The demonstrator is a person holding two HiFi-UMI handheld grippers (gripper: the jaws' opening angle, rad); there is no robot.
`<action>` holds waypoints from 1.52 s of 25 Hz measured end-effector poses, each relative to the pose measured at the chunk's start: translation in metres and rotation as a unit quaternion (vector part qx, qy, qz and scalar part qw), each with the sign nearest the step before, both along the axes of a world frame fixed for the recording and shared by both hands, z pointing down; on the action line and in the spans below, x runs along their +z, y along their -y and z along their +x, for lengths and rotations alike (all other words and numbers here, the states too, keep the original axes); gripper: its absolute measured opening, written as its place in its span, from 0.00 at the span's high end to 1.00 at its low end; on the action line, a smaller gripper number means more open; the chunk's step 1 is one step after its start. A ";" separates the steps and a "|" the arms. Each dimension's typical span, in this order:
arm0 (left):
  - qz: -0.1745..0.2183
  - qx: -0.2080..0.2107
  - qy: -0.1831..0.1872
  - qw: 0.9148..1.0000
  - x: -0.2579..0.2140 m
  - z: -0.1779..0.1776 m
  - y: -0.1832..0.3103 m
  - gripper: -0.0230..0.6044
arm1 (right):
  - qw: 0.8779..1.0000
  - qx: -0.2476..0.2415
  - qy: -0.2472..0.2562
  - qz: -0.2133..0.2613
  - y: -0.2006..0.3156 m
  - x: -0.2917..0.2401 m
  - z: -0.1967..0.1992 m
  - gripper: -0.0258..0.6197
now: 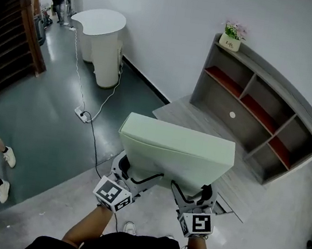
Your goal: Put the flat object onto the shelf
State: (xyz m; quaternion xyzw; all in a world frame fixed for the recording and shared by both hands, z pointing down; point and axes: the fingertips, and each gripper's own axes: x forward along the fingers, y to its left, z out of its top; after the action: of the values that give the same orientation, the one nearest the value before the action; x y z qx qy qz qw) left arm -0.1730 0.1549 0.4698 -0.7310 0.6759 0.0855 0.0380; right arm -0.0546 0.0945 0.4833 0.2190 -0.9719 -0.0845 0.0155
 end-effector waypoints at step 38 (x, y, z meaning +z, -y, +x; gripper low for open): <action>-0.017 0.045 0.026 0.999 -0.011 0.015 0.255 0.14 | 0.999 0.034 0.034 0.015 0.247 -0.010 0.017 0.24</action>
State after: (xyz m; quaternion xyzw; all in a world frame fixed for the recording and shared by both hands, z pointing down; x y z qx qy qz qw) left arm -0.1584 -0.1002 0.4585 -0.7632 0.6425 0.0565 0.0391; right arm -0.0374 -0.1525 0.4736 0.2547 -0.9626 -0.0910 -0.0185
